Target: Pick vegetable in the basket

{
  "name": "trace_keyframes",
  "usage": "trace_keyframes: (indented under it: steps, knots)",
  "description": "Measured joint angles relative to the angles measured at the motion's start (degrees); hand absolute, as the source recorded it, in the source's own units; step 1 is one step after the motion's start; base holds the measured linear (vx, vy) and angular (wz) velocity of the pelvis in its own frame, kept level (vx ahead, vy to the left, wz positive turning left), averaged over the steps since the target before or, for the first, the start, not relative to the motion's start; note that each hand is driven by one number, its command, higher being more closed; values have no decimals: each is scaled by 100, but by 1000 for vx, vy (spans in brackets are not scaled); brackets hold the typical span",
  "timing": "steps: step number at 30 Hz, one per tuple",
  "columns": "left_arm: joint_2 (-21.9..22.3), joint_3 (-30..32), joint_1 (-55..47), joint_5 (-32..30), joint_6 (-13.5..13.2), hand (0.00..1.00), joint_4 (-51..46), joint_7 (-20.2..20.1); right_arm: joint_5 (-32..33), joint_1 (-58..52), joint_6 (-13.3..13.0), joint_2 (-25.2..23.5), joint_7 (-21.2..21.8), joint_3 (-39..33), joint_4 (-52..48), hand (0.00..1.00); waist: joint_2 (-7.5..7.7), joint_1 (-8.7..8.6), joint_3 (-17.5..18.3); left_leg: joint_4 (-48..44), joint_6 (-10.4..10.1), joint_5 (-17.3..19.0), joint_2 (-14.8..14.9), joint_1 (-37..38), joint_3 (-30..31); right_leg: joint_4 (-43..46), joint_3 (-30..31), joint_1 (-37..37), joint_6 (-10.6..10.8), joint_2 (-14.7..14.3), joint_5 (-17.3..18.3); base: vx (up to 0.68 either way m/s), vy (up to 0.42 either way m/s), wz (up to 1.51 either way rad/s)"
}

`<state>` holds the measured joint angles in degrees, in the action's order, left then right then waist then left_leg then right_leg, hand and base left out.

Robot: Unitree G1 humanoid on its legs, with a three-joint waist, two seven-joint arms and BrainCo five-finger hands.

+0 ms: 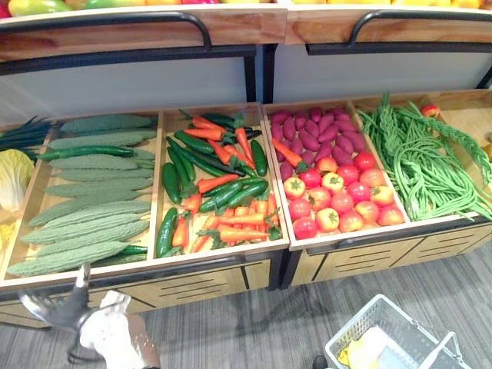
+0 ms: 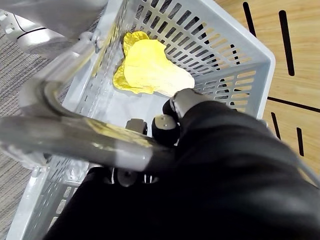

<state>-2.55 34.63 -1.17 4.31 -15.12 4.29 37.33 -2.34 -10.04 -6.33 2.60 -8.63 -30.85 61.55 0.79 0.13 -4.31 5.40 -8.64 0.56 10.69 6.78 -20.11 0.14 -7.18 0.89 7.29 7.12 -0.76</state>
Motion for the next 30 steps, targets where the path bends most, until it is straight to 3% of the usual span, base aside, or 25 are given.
trace_keyframes:
  steps: [4,6,9,17,22,30]
  knots:
    - [-579,-820,-12,-1112,70,0,-314,-85,-1,-34,-23,102,17,51,-2,100,-54,-6,40,1,-2,33,-3,53,-254,19,235,100,10,-29,-39,-43,1,-29]
    - [-1079,-1324,-16,-1605,67,0,-290,-374,0,-38,-26,122,30,99,-55,100,-91,-32,46,0,-2,34,3,78,-446,9,417,199,1,-70,-94,-18,-5,-42]
    - [-1567,-1987,20,-2016,20,0,-91,-815,-2,-40,-29,153,46,212,-138,100,-140,-162,72,0,-25,75,21,189,-665,12,620,221,5,-124,-120,6,-6,-36]
    - [-2574,-3704,823,-2999,-136,0,680,-1687,-16,-38,-40,201,53,480,-323,100,-165,-204,73,-1,-66,124,18,195,-1261,10,1100,550,-9,-199,-231,6,-6,-35]
    - [-2896,-4274,1070,-3485,-276,0,1073,-1965,-225,-37,-88,239,51,669,-497,100,-181,-297,62,-1,-87,139,42,196,-1384,10,1137,578,-9,-202,-231,7,-17,-5]
    - [-3292,-4626,1148,-3478,-330,0,1250,-2610,-266,-47,-130,375,52,658,-566,100,-300,-203,-21,-18,-94,150,49,140,-1367,9,1079,587,-8,-173,-230,-9,-21,3]
